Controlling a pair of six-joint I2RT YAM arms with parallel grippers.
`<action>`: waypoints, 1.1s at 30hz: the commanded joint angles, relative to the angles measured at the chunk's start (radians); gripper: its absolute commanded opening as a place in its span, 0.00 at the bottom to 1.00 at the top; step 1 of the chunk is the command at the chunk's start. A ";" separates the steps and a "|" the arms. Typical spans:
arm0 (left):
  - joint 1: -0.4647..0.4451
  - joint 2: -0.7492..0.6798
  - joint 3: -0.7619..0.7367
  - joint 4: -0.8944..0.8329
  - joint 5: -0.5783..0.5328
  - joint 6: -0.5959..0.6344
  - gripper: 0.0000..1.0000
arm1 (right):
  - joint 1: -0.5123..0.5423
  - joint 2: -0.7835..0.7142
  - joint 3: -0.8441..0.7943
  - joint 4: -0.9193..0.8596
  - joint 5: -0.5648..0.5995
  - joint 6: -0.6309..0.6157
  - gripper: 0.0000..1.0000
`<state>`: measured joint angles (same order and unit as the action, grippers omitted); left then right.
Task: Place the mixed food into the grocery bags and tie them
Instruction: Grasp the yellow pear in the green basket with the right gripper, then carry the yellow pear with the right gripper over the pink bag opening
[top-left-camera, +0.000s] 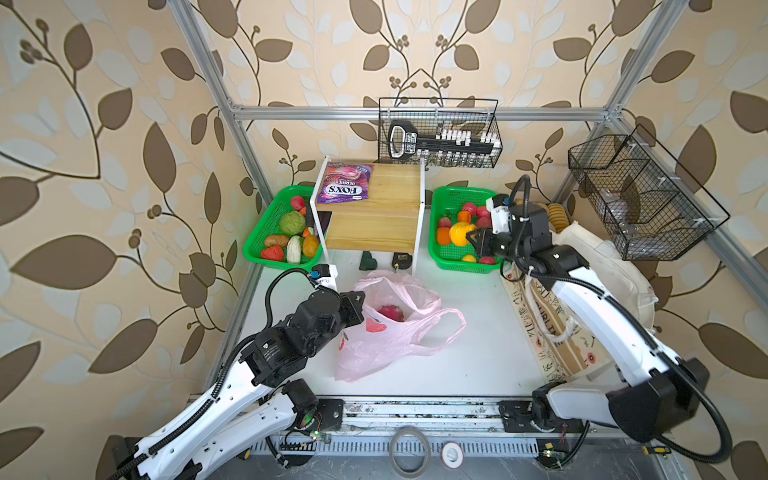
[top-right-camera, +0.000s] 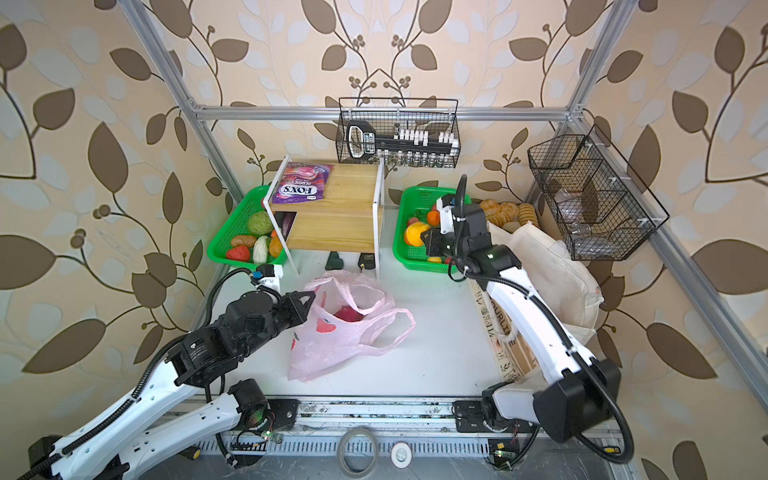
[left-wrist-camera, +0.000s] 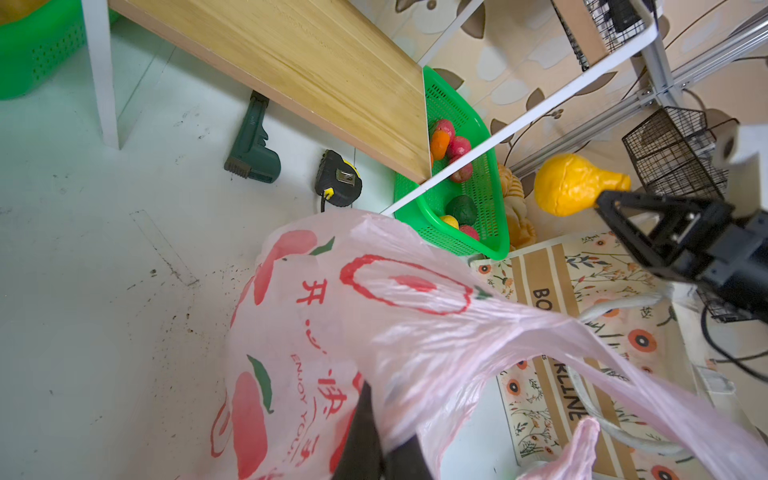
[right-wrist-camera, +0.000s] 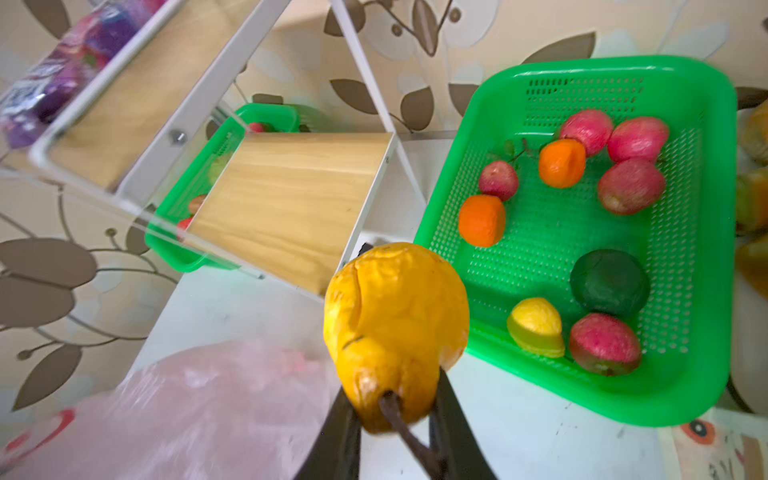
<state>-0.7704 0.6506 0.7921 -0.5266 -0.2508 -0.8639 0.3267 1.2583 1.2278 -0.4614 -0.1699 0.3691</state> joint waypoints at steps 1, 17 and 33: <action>0.013 -0.015 -0.014 0.027 -0.024 -0.029 0.00 | 0.002 -0.105 -0.146 0.004 -0.145 0.073 0.23; 0.013 -0.016 -0.031 0.055 0.002 -0.075 0.00 | 0.331 -0.241 -0.284 -0.035 -0.282 0.080 0.23; 0.013 -0.014 -0.022 0.047 -0.022 -0.087 0.00 | 0.345 -0.348 -0.284 -0.367 -0.120 0.004 0.24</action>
<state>-0.7704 0.6247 0.7635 -0.5114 -0.2443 -0.9463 0.6621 0.9550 0.9836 -0.7532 -0.2375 0.3920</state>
